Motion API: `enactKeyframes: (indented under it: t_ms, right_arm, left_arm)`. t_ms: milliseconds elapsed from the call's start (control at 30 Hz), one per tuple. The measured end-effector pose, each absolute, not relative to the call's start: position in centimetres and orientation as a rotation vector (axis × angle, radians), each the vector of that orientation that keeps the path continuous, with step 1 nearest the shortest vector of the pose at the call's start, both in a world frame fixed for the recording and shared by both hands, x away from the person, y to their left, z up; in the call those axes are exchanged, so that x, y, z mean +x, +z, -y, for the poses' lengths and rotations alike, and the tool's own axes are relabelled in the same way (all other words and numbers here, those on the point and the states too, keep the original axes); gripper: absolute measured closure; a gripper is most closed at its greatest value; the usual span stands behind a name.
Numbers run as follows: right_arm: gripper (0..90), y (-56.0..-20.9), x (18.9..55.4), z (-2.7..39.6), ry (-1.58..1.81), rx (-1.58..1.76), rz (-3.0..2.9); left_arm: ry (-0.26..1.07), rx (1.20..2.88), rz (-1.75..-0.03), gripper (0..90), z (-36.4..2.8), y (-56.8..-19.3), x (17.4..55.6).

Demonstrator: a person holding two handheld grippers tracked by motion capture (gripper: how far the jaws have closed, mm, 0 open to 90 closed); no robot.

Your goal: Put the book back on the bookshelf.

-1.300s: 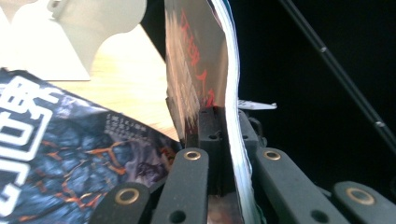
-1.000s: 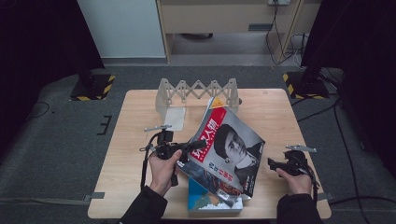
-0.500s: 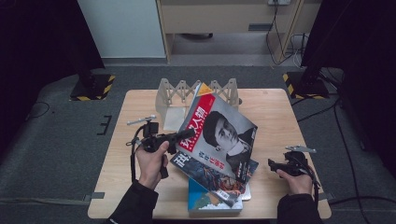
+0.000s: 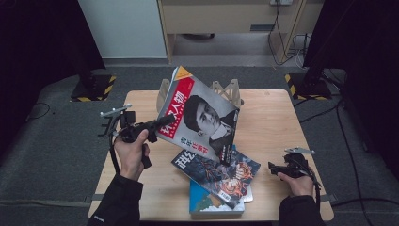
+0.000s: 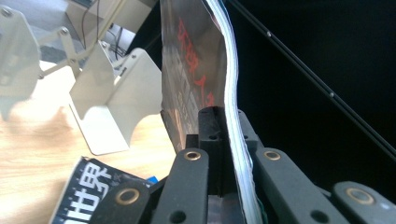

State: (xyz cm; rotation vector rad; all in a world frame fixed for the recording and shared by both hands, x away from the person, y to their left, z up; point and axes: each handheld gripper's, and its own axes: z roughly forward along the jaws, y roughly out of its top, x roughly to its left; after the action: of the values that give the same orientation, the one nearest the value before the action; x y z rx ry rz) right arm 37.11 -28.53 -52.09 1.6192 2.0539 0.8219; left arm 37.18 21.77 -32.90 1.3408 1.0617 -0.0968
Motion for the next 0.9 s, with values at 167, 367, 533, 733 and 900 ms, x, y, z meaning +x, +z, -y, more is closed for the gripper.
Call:
enactKeyframes:
  t_ms: [167,367,533,733,900]
  right_arm:
    - [9.5,-52.2,37.1,28.4,0.813,1.614,-2.065]
    - [9.5,-52.6,37.2,28.2,0.794,1.589,-2.102]
    - [8.7,-52.8,37.2,28.1,0.778,1.581,-2.119]
    - [6.7,-53.0,37.2,28.0,0.770,1.555,-2.129]
    - [6.3,-53.1,37.1,28.0,0.777,1.549,-2.126]
  left_arm:
    - [-0.072,1.318,-1.078,85.8,-23.2,-32.5,37.2]
    - [-0.018,1.306,-1.104,85.8,-24.9,-31.9,37.2]
    - [0.001,1.299,-1.115,85.9,-25.9,-31.8,37.3]
    - [0.049,1.294,-1.132,85.9,-27.8,-31.0,37.0]
    - [0.084,1.292,-1.144,85.9,-29.3,-30.3,36.7]
